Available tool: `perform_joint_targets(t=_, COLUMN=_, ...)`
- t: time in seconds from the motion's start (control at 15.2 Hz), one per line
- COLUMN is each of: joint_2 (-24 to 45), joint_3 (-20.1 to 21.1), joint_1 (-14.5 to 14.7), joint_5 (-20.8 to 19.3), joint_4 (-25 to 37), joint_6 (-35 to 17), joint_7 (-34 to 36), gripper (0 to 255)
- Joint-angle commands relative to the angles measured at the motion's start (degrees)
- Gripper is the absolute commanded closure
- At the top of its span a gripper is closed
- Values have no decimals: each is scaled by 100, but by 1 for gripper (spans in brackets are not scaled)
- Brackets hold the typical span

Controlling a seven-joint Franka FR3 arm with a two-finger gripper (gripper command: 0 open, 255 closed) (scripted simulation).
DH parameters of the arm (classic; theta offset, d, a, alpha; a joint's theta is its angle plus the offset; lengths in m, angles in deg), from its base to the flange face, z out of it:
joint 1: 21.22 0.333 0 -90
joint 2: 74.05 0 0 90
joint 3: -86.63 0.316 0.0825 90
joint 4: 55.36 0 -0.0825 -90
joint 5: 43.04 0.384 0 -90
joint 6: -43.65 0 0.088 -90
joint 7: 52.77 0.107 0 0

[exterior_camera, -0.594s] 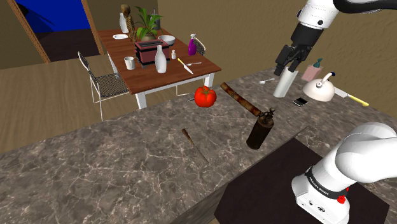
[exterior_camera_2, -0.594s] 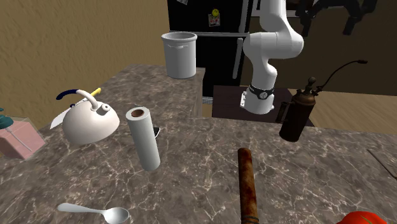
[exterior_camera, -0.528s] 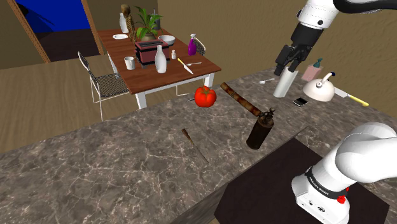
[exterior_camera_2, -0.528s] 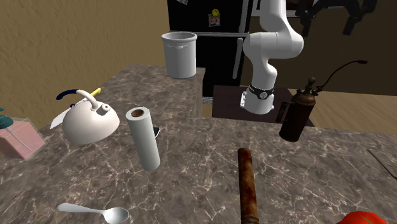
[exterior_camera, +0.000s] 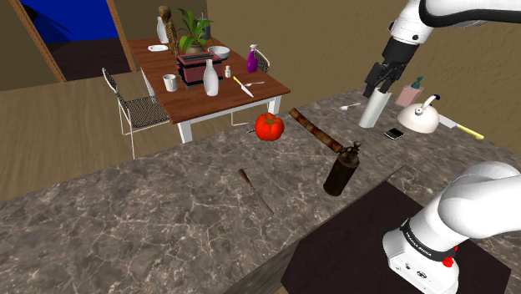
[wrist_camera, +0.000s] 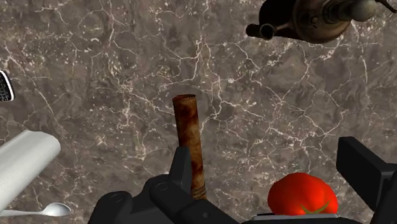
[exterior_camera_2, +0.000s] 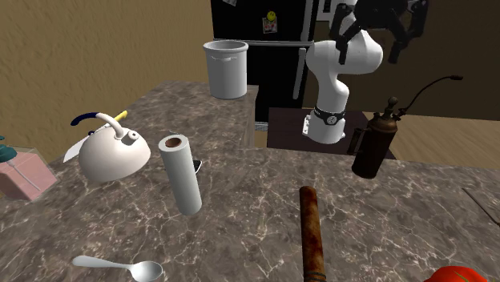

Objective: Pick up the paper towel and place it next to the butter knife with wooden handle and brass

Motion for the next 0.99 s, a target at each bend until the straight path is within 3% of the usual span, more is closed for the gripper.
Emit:
perform_joint_targets(t=0.0, joint_2=249, joint_3=-218, joint_1=-63, joint_5=-112, joint_4=94, joint_6=-144, joint_7=-270, gripper=0)
perform_joint_targets(t=0.46, joint_2=1229, joint_3=-951, joint_1=-230, joint_5=-326, joint_4=534, joint_6=-659, joint_7=-1185, gripper=0)
perform_joint_targets(t=0.92, joint_2=2460, joint_3=-1641, joint_1=-339, joint_5=-185, joint_4=1308, joint_6=-1065, joint_7=-2165, gripper=0)
